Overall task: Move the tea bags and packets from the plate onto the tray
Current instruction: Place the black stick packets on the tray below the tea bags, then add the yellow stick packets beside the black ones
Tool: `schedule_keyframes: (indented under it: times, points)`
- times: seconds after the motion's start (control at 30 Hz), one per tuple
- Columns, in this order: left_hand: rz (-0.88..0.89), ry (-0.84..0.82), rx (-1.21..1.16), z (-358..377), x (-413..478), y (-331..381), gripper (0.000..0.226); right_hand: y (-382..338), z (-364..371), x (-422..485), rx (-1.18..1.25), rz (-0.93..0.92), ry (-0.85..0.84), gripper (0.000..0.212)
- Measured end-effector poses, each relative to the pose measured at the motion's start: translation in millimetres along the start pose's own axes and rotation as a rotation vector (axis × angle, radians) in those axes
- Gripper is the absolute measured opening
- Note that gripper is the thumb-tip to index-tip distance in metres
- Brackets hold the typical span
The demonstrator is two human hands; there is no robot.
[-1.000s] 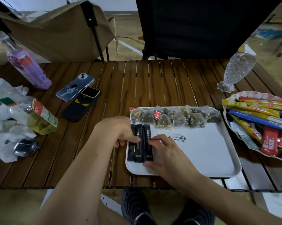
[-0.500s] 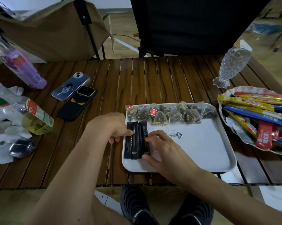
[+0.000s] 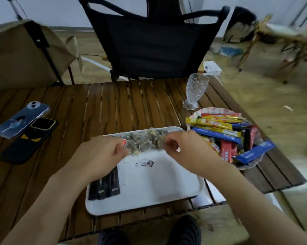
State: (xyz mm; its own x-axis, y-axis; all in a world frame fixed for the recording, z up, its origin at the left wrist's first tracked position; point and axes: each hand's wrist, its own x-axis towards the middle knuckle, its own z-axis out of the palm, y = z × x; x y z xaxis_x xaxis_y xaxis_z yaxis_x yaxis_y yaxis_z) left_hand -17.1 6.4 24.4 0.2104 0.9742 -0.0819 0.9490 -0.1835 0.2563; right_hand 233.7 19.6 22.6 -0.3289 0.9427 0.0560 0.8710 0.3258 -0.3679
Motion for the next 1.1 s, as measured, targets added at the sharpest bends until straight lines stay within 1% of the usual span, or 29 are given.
schedule_keyframes:
  times: [0.07, 0.17, 0.23, 0.33, 0.37, 0.47, 0.63, 0.73, 0.77, 0.87, 0.97, 1.0, 1.1]
  points:
    - [0.013, 0.026, 0.021, -0.6, 0.0, 8.0, 0.034, 31.0, -16.8, 1.6, -0.049, 0.090, 0.071, 0.008]
    - [0.012, 0.051, 0.054, -0.3, 1.8, 15.8, 0.036, 76.7, -34.9, 0.8, -0.224, 0.283, 0.108, 0.017]
    - [0.017, 0.050, 0.069, 1.6, 3.1, 17.5, 0.036, 96.7, -39.3, 0.0, -0.242, 0.367, 0.127, 0.026]
    - [0.018, 0.052, 0.068, 3.9, 4.2, 17.9, 0.035, 109.3, -38.8, 3.0, -0.184, 0.373, 0.232, 0.032]
    - [0.019, 0.055, 0.064, 4.0, 4.4, 18.0, 0.035, 113.8, -36.5, 6.0, -0.194, 0.362, 0.242, 0.034]
    - [0.022, 0.058, 0.056, 4.2, 4.5, 17.0, 0.036, 122.3, -30.1, 14.1, -0.245, 0.356, 0.171, 0.035]
    - [0.022, 0.064, 0.048, 5.8, 4.6, 11.8, 0.037, 134.4, -25.1, 19.5, -0.230, 0.359, 0.127, 0.018]
    - [0.021, 0.057, 0.044, 4.9, 5.4, 9.7, 0.037, 137.1, -28.2, 22.7, -0.230, 0.371, 0.105, 0.016]
    - [0.021, 0.053, 0.045, 4.9, 5.5, 9.4, 0.037, 137.7, -29.2, 24.0, -0.249, 0.376, 0.104, 0.018]
    - [0.013, 0.038, 0.054, 5.3, 5.9, 7.8, 0.036, 136.4, -30.7, 26.5, -0.351, 0.380, 0.065, 0.036]
    - [0.006, 0.040, 0.037, 5.5, 7.0, 5.8, 0.037, 135.5, -30.2, 25.7, -0.402, 0.394, 0.009, 0.039]
    - [0.001, 0.038, 0.023, 5.3, 6.9, 4.7, 0.036, 134.0, -31.0, 24.1, -0.399, 0.391, 0.024, 0.038]
    - [-0.015, 0.028, 0.009, 2.7, 6.0, 0.8, 0.035, 126.5, -36.5, 19.6, -0.347, 0.355, 0.141, 0.034]
